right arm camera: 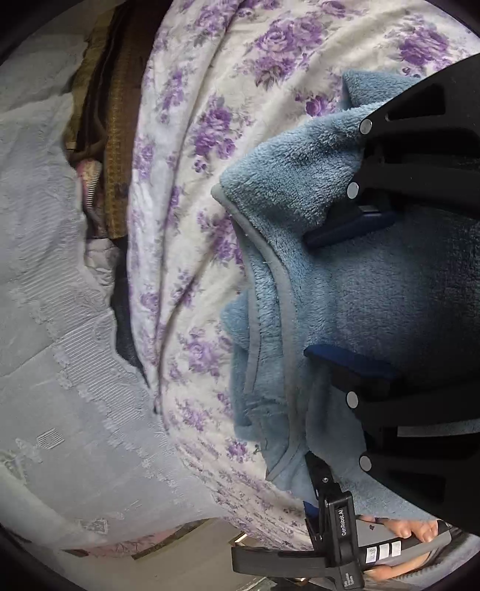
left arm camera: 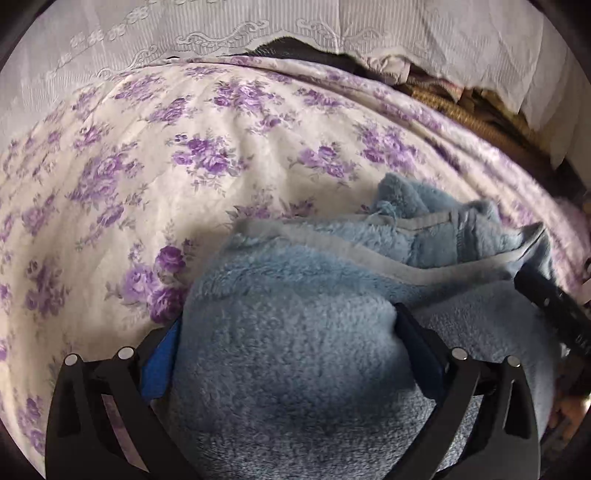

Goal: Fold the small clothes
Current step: 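Release the hem onto the folded jacket and open both grippers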

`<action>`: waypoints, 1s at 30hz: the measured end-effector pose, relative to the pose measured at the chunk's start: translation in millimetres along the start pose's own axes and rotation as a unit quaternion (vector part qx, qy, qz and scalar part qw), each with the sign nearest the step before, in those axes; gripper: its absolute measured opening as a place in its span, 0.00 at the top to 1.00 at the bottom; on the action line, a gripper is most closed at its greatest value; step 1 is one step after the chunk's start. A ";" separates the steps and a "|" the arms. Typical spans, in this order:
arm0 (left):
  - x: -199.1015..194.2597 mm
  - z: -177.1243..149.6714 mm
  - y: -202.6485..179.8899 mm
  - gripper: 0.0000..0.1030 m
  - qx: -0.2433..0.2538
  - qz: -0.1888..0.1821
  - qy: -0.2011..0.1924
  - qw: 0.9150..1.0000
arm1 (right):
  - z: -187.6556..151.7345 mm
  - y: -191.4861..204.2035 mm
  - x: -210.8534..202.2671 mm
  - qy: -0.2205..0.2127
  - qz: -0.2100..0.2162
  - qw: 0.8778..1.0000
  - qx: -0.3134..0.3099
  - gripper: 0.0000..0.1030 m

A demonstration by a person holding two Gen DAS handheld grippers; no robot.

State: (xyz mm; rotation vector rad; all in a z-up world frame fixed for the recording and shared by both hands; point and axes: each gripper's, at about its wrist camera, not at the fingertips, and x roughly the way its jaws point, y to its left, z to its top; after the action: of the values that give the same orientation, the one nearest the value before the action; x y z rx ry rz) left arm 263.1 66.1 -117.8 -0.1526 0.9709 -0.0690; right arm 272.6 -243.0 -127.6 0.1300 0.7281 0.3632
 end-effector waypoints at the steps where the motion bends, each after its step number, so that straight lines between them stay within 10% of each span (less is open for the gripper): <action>1: -7.4 -2.9 0.6 0.04 -0.001 0.001 -0.008 1.000 | -2.9 1.3 -10.2 -0.009 -0.006 1.000 -0.003 0.45; 6: -62.2 -23.5 -6.4 0.04 0.034 0.019 -0.080 0.996 | -9.1 23.0 -67.8 -0.080 -0.035 0.996 -0.037 0.28; 11: -26.2 -32.8 7.6 0.04 0.024 0.069 -0.026 0.997 | -34.9 -1.6 -29.7 -0.002 -0.072 0.997 -0.033 0.15; 20: -94.5 -77.7 -9.6 0.04 0.034 0.027 -0.074 0.996 | -71.0 14.1 -98.9 -0.047 -0.051 0.997 -0.028 0.14; 25: -73.7 -110.7 -59.4 0.04 0.142 0.130 -0.069 0.979 | -87.8 50.9 -76.1 0.003 -0.118 0.985 -0.123 0.03; 30: -103.7 -90.2 -58.0 0.04 0.114 0.111 -0.108 0.981 | -61.5 53.0 -92.1 -0.033 -0.083 0.991 -0.095 0.03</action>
State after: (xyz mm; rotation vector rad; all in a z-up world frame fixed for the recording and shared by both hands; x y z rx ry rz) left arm 130.7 13.1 -73.9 0.1568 0.7505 0.0410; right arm 153.2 -228.2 -102.8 -0.0988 0.6297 0.2660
